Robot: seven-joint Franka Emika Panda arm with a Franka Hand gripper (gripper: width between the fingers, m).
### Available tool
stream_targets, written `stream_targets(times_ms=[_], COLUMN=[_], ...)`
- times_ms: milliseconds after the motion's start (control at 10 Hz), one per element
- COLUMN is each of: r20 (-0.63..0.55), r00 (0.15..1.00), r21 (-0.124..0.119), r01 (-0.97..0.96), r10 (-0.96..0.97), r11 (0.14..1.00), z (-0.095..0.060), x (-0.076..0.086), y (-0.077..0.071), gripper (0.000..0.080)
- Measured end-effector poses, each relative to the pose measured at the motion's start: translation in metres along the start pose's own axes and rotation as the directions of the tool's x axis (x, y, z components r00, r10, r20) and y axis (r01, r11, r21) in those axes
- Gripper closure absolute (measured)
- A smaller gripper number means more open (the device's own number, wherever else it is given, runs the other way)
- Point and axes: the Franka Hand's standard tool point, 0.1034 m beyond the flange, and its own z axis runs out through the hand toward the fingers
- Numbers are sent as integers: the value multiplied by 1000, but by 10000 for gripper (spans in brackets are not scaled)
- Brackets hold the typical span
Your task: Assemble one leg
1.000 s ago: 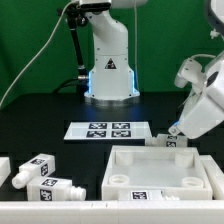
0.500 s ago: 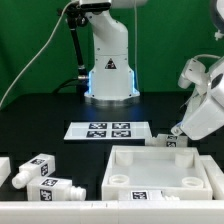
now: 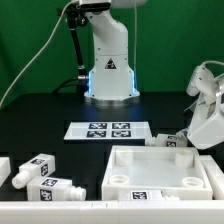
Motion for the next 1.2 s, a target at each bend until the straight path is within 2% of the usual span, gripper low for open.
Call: stream_targets(times_ms=[300, 800, 900, 1000, 1100, 1200], r20=[-23, -30, -46, -66, -71, -71], r00=[1000, 999, 997, 988, 985, 986], r21=[9, 17, 46, 106, 118, 116], r01=[-4, -24, -68, -135, -145, -143], r10=[4, 24, 70, 143, 154, 152], r11=[1000, 1000, 997, 985, 982, 983], z=[14, 16, 17, 20, 20, 19], x=[2, 1, 1, 2, 2, 3], y=[12, 12, 11, 7, 7, 7], gripper=[151, 151, 151, 151, 151, 151])
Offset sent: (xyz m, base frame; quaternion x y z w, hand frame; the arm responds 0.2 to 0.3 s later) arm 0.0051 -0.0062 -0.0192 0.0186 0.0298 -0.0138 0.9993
